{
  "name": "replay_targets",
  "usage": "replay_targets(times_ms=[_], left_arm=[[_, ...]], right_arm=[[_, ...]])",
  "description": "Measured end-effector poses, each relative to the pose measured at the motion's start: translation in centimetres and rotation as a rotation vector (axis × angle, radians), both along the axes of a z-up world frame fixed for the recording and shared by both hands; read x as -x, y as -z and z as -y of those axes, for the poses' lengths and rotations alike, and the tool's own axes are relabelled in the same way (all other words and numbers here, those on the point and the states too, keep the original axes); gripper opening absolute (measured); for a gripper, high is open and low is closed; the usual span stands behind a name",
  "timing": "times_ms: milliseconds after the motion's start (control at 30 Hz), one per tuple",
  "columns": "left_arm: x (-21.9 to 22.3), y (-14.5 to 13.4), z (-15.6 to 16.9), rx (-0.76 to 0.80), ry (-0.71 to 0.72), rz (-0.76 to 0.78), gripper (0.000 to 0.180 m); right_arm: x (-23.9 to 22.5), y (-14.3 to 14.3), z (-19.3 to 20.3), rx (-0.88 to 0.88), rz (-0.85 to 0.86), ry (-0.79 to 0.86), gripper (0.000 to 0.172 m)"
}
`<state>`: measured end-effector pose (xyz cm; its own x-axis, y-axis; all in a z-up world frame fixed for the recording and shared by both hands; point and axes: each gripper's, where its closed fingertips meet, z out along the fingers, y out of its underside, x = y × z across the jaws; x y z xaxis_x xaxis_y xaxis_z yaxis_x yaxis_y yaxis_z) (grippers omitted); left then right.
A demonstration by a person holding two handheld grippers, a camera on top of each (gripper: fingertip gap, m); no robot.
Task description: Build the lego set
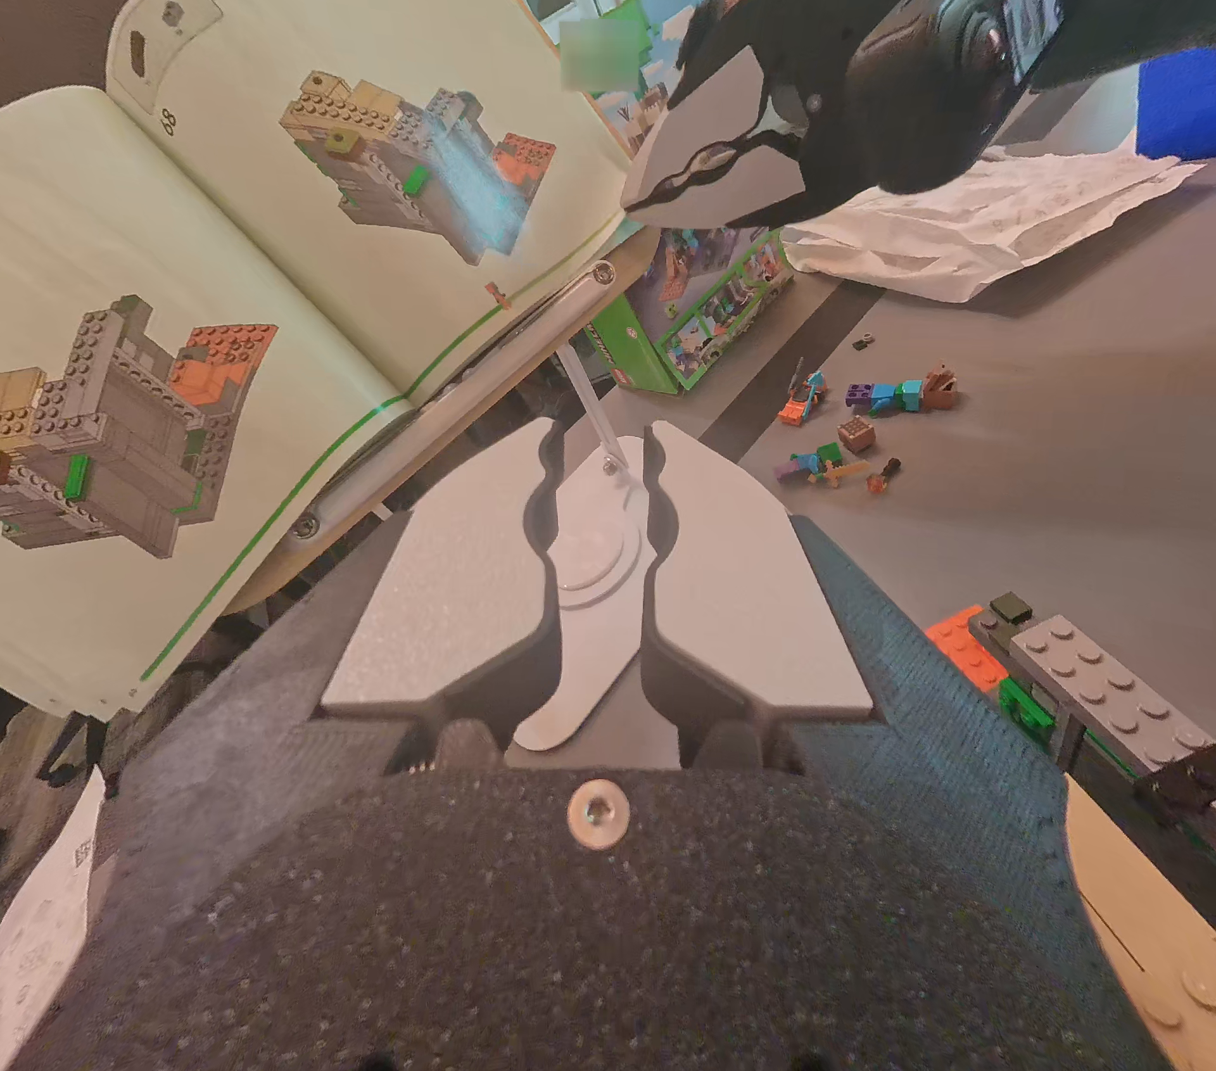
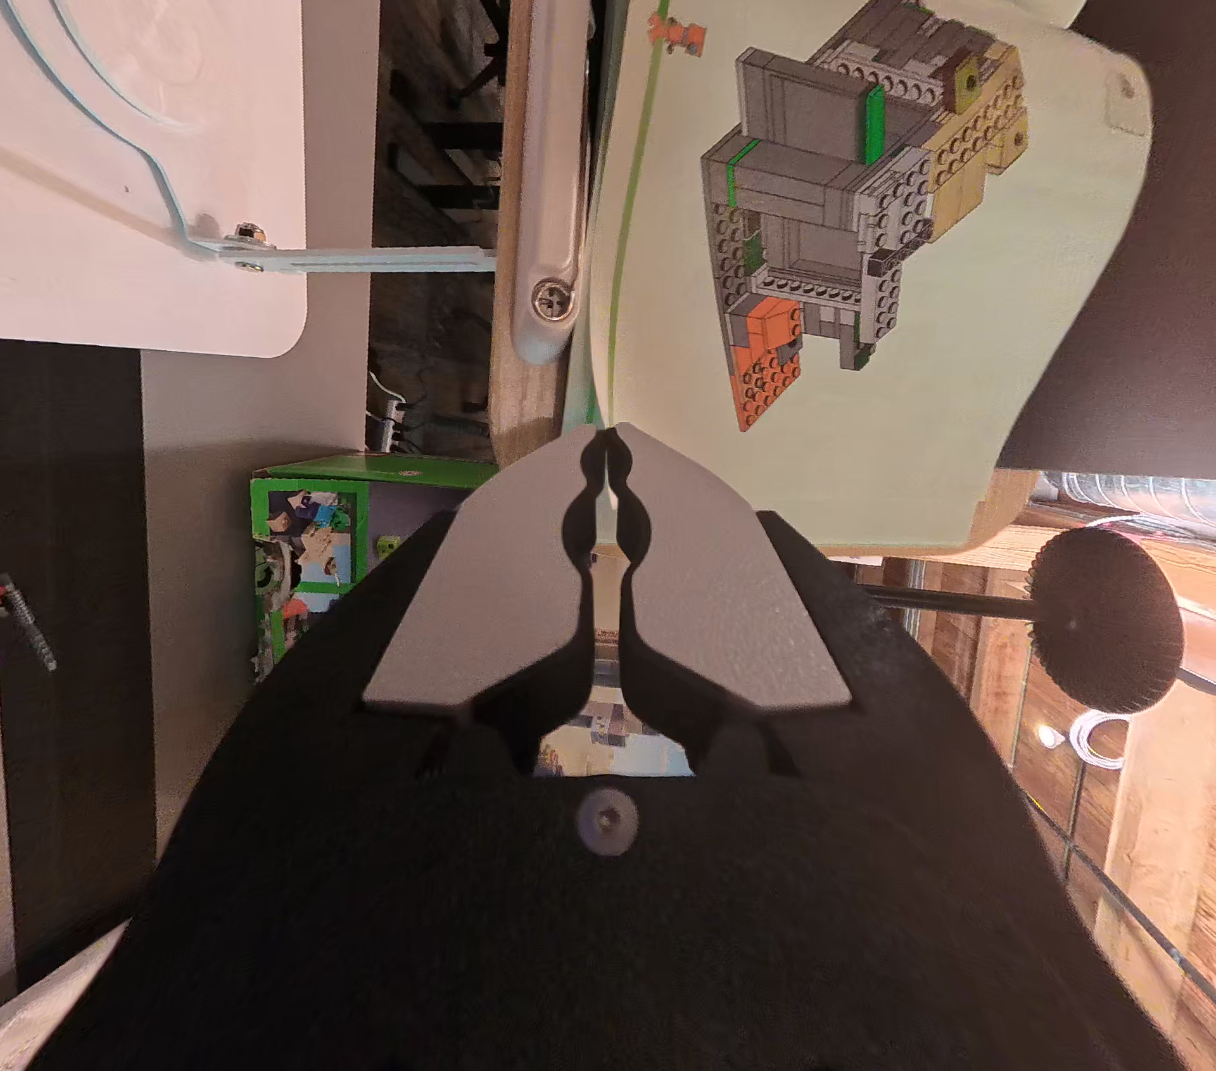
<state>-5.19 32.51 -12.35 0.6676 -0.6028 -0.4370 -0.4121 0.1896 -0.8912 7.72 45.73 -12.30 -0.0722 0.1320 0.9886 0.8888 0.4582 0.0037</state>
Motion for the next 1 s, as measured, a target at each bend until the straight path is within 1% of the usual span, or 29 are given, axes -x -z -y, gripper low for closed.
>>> replay_targets(times_ms=[133,300,467,600,767,833,1000], left_arm=[[-0.1,0.3,0.1,0.007,0.002,0.003,0.022],[-0.4,0.5,0.0,0.004,0.003,0.01,0.023],[-0.9,-0.5,-0.9,-0.04,-0.018,0.025,0.029],[-0.3,-2.3,-2.4,-0.138,-0.097,0.017,0.033],[2.1,-4.7,-4.7,-0.279,-0.234,-0.004,0.037],[3.2,-4.9,-5.7,-0.301,-0.278,-0.022,0.04],[4.7,-4.5,-7.2,-0.307,-0.322,-0.034,0.042]], right_arm=[[0.1,-0.8,0.6,0.006,-0.008,-0.003,0.0],[0.9,-2.8,1.8,-0.009,-0.07,-0.025,0.0],[3.1,-4.4,3.2,0.015,-0.154,-0.077,0.0],[5.5,-4.9,4.1,0.032,-0.189,-0.12,0.0],[8.2,-5.8,5.0,0.061,-0.25,-0.176,0.0],[9.2,-6.1,5.3,0.075,-0.277,-0.195,0.0],[12.1,-6.7,5.9,0.123,-0.343,-0.246,0.0]])
